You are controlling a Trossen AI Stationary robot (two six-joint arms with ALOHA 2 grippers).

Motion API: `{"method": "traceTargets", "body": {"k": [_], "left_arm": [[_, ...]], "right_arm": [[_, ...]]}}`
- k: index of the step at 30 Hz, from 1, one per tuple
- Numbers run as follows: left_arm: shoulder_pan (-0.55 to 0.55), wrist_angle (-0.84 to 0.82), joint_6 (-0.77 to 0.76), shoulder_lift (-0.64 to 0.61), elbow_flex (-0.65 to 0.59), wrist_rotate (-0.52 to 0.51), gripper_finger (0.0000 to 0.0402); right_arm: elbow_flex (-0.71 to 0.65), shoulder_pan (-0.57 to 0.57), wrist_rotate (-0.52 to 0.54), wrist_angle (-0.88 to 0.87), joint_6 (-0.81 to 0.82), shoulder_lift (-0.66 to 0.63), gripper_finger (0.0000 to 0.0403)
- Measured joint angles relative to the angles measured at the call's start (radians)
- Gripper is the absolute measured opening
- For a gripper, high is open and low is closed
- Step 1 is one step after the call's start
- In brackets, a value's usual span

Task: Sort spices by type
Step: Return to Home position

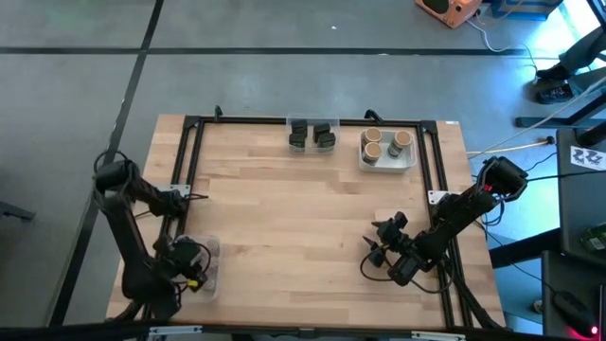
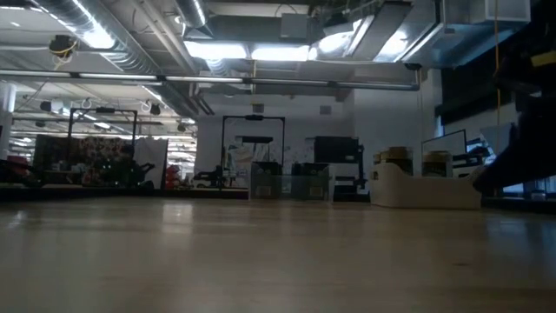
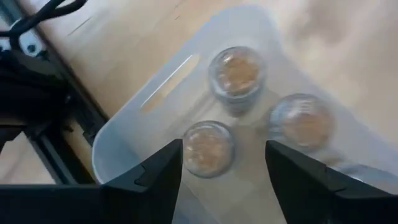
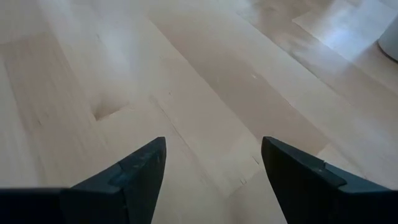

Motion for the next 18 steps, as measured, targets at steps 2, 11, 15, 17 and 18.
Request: {"method": "traceTargets", "body": {"k": [2, 11, 15, 17, 18], "left_arm": [[0.008, -0.004, 0.025, -0.034, 0.022, -0.023, 0.0208], [0.142, 0.152, 0.363, -0.138, 0.041, -0.365, 0.0202], [0.266, 0.244, 0.625, -0.139, 0.040, -0.369, 0.0197], [0.329, 0.336, 0.818, -0.139, 0.040, -0.369, 0.0192], [0.360, 0.386, 0.920, -0.139, 0.040, -0.369, 0.0188]], "right_arm": [[0.000, 0.000, -0.008, 0.003, -0.002, 0.000, 0.0266], [0.000, 0.000, -0.012, 0.035, -0.029, -0.001, 0.0266], [0.001, -0.018, -0.053, 0.100, -0.132, -0.002, 0.0266], [0.001, -0.044, -0.102, 0.132, -0.197, -0.002, 0.0266], [0.001, -0.062, -0.124, 0.145, -0.228, -0.002, 0.0266]]}}
